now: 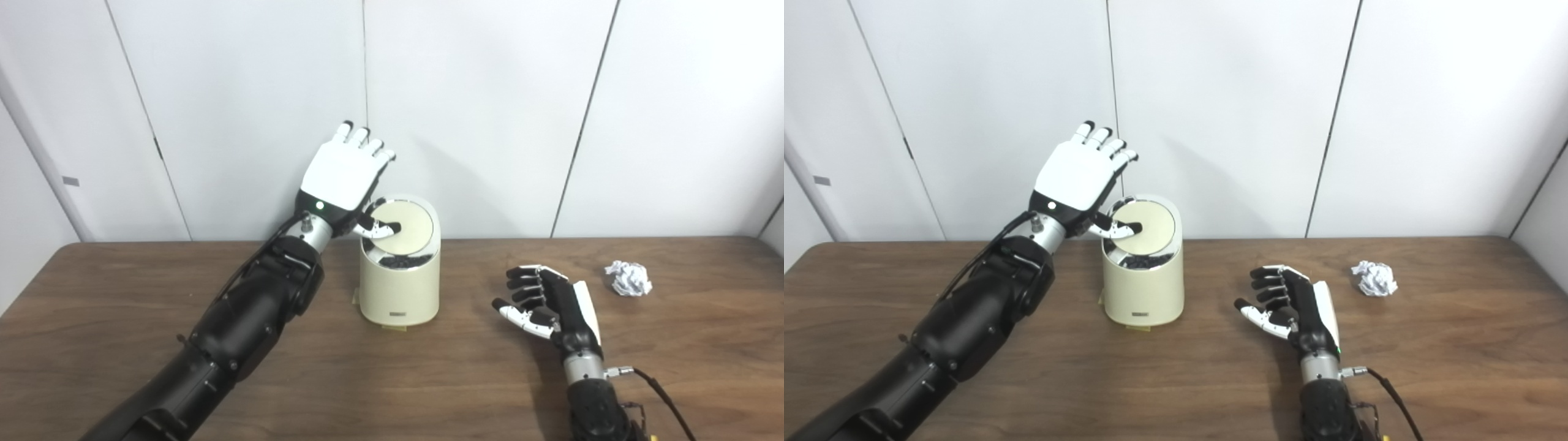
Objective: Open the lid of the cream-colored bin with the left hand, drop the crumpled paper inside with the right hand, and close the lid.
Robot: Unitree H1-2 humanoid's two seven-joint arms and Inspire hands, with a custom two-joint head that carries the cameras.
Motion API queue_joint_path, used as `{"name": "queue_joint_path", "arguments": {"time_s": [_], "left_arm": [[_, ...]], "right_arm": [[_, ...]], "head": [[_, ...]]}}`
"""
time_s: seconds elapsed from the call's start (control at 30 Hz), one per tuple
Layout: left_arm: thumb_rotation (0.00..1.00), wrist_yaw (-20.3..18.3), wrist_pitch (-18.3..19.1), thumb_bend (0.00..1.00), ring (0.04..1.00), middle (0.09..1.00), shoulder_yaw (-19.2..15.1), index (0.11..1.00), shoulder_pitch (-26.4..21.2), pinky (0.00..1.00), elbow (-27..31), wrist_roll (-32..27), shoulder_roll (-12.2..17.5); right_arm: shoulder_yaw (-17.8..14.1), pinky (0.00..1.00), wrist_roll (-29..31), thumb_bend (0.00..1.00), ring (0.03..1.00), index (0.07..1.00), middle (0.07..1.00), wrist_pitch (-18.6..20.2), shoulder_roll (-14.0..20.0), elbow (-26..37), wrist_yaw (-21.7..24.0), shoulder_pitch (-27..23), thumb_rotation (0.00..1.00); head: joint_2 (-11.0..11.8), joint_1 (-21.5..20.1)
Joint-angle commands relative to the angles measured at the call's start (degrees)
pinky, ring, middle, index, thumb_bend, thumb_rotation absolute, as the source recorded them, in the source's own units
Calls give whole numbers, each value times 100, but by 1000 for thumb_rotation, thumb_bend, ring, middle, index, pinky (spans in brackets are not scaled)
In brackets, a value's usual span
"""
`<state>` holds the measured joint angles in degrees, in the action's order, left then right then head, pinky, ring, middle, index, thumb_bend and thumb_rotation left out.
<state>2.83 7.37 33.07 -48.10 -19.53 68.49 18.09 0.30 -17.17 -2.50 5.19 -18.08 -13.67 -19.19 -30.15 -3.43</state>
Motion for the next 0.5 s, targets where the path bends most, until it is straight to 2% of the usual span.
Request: {"name": "queue_joint_path", "arguments": {"time_s": [0.0,0.03,0.17,0.2,0.23,0.27,0.3,0.4,0.47], "left_arm": [[442,70,-35,1000,949,898,-15,883,-120,1000,64,78,0],[447,97,-31,1000,948,894,-35,878,-121,1000,62,62,-6],[513,648,-14,1000,914,867,-208,846,-148,1000,68,30,-54],[568,715,32,956,907,861,-256,843,-171,989,116,48,-69],[689,787,82,841,901,861,-302,843,-193,976,153,74,-88],[734,830,115,802,896,861,-333,841,-207,968,175,94,-102],[850,806,217,722,899,866,-419,846,-231,968,246,74,-150],[965,701,434,680,907,869,-740,851,-272,973,502,-110,-300],[991,498,550,697,913,875,-907,861,-288,973,738,-161,-342]], "right_arm": [[-10,460,-15,393,538,602,586,-129,37,174,-54,-215,113],[-10,461,-18,390,540,603,588,-129,38,167,-53,-218,113],[-22,461,-28,394,539,602,585,-117,35,130,-77,-230,100],[-18,464,-36,394,540,605,586,-113,41,125,-73,-232,114],[-16,462,-36,393,536,606,583,-127,46,115,-72,-234,112],[-16,461,-33,393,535,606,582,-141,48,109,-71,-235,107],[-23,461,-9,395,536,604,583,-161,42,103,-66,-235,102],[-28,465,11,401,539,601,583,-155,30,104,-61,-228,112],[-17,467,-19,401,541,600,583,-148,36,106,-72,-227,110]], "head": [[-7,-5],[9,-3],[13,15],[13,15],[16,16],[16,16],[16,16],[31,6],[31,6]]}}
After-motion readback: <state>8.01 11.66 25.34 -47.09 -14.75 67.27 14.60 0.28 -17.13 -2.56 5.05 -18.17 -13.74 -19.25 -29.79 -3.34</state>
